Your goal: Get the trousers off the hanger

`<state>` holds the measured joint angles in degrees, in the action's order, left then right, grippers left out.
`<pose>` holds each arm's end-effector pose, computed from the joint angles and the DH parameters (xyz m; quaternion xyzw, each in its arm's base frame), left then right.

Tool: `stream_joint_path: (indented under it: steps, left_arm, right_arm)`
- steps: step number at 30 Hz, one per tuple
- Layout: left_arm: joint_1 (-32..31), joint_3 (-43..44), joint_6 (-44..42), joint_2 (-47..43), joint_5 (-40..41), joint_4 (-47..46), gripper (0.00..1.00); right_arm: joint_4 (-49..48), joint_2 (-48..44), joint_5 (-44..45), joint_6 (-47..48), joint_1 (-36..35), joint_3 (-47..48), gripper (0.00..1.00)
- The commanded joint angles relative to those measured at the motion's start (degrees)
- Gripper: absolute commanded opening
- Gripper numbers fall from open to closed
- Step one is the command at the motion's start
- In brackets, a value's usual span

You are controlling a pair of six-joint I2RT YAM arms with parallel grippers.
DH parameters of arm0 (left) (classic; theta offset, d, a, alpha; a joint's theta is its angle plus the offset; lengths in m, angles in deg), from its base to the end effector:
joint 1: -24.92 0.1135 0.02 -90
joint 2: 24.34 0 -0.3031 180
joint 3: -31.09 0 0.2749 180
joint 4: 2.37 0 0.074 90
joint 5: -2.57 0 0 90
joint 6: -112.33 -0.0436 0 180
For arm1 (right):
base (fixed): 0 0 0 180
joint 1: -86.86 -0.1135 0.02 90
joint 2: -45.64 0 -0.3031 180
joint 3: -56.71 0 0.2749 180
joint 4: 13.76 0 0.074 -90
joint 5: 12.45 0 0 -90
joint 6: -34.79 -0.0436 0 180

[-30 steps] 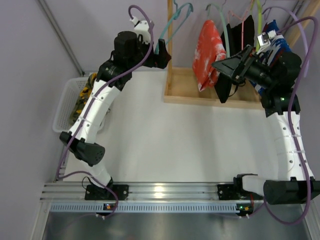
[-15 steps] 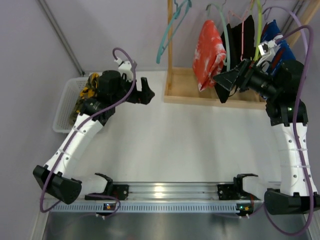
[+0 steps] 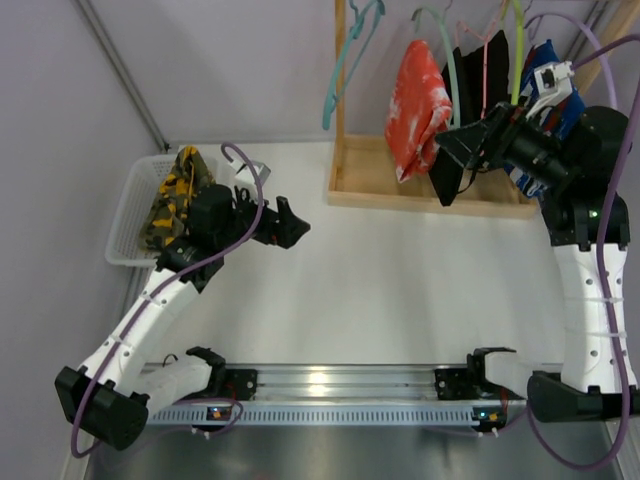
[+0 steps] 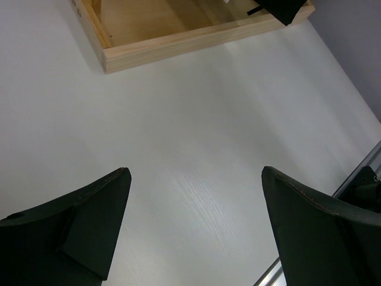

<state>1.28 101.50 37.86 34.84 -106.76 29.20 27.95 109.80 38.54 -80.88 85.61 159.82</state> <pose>0.2162 -0.1104 0.3873 0.1529 0.8004 -0.3186 0.4843 0.2088 0.0320 0.5539 -0.0808 0.7157 0.3864 0.5762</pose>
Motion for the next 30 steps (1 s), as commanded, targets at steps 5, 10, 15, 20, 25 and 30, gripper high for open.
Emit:
stream_joint_path:
  steps: [5,10,15,20,25,30]
  left_arm:
    - [0.17,-3.39,0.03,-2.49,-0.8,-5.25,0.97]
    - [0.35,-2.96,-0.32,-3.1,-0.27,-5.16,0.97]
    - [0.26,-2.69,-0.24,-3.19,0.61,-5.25,0.98]
    - [0.35,-0.59,-3.83,-2.32,2.63,-5.25,0.98]
    - [0.35,-0.05,-3.84,-1.61,3.34,-5.25,0.98]
    - [0.96,-2.17,-2.26,-2.49,3.51,-5.08,0.98]
  right_arm:
    - [-5.28,7.72,4.54,-0.17,2.58,11.18,0.92]
    - [-7.3,16.95,6.22,-1.48,2.84,22.69,0.87]
    - [-10.81,24.41,6.57,-4.74,2.84,28.49,0.84]
    - [-15.2,28.65,8.15,-7.72,2.93,29.48,0.82]
    - [-22.41,32.69,4.91,-14.03,2.84,29.3,0.74]
    - [-28.57,34.1,0.51,-22.31,2.75,25.7,0.69]
